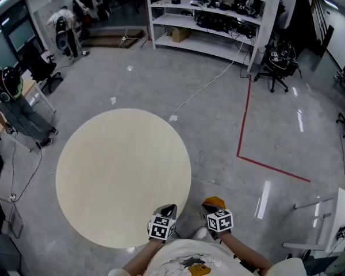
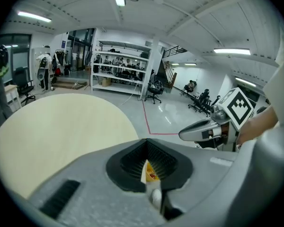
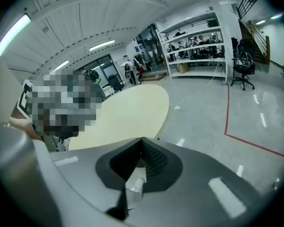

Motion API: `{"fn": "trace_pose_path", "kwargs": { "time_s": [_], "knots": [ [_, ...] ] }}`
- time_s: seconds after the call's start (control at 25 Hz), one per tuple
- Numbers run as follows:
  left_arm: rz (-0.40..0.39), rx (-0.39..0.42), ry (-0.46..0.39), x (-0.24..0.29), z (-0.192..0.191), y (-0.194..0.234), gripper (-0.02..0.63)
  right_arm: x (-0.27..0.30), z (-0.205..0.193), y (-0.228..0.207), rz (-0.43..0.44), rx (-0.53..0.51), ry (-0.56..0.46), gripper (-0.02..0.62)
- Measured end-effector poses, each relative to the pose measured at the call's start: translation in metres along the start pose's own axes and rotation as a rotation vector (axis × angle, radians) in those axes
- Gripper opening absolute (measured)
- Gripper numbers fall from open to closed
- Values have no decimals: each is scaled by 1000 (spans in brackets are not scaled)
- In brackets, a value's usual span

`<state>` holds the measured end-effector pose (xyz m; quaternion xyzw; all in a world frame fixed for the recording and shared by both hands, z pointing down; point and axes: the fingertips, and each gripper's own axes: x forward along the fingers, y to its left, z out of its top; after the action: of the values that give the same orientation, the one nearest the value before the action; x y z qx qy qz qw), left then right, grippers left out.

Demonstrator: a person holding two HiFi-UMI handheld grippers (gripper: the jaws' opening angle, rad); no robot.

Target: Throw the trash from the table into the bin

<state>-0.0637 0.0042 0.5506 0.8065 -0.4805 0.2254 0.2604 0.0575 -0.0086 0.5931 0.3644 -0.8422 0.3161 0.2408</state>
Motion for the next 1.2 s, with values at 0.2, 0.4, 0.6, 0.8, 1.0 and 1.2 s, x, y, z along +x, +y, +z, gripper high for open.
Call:
{"fn": "trace_pose_path", "kwargs": {
  "time_s": [0.2, 0.4, 0.6, 0.8, 1.0, 1.2],
  "knots": [
    [25, 12, -79, -36, 29, 19, 6, -8, 28, 24, 5, -12, -40, 6],
    [90, 160, -138, -56, 80, 43, 6, -33, 74, 40, 2, -189, -69, 6],
    [134, 51, -282, -102, 116, 51, 6, -43, 104, 77, 49, -286, -144, 6],
    [122, -6, -284, -97, 113, 23, 6, -62, 120, 114, 113, -238, -255, 6],
    [95, -29, -271, -89, 102, -3, 6, -63, 113, 136, 106, -253, -281, 5],
    [99, -9, -248, -90, 89, -12, 6, -62, 108, 136, 95, -241, -284, 5]
  ]
}}
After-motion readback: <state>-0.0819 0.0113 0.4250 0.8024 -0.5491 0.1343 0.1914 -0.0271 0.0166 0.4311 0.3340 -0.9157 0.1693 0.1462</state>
